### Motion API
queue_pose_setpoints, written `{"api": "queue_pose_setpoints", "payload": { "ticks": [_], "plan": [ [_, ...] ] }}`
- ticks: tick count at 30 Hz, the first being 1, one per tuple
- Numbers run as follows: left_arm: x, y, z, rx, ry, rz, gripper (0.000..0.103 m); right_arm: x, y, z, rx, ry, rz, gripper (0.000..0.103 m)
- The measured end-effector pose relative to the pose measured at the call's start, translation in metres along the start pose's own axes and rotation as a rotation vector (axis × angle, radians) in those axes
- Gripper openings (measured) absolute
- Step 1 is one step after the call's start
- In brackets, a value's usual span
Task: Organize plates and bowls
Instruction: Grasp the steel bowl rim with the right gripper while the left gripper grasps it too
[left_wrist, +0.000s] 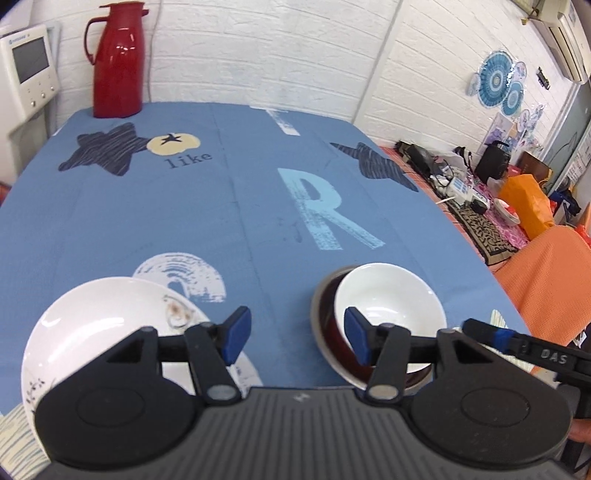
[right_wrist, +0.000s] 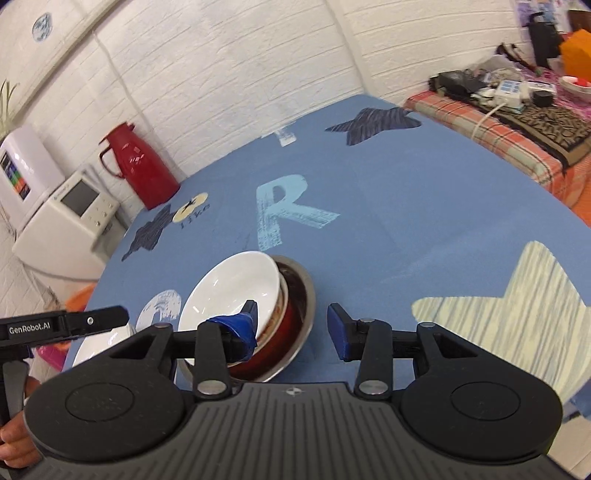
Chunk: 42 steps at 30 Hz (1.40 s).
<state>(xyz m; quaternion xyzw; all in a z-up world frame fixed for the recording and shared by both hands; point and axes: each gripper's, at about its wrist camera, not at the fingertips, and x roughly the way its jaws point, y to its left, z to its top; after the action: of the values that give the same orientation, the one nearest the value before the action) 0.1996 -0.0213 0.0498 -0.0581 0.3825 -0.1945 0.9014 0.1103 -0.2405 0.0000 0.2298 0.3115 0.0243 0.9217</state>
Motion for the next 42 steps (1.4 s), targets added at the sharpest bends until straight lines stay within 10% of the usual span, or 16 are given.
{"api": "queue_pose_setpoints", "payload": {
  "ticks": [5, 15, 23, 42],
  "plan": [
    [0.005, 0.001, 0.001, 0.017, 0.0, 0.064, 0.055, -0.003, -0.009, -0.002, 0.172, -0.033, -0.153, 0.026],
    [0.02, 0.002, 0.01, 0.125, 0.037, 0.099, 0.056, 0.019, -0.03, 0.0, 0.251, 0.129, -0.089, 0.027],
    [0.057, 0.034, 0.048, 0.136, 0.292, -0.077, 0.056, 0.025, -0.034, 0.003, 0.27, 0.171, -0.066, 0.028],
    [0.103, 0.008, 0.042, 0.186, 0.407, -0.136, 0.057, 0.03, -0.033, 0.007, 0.246, 0.195, -0.073, 0.029]
  ]
}}
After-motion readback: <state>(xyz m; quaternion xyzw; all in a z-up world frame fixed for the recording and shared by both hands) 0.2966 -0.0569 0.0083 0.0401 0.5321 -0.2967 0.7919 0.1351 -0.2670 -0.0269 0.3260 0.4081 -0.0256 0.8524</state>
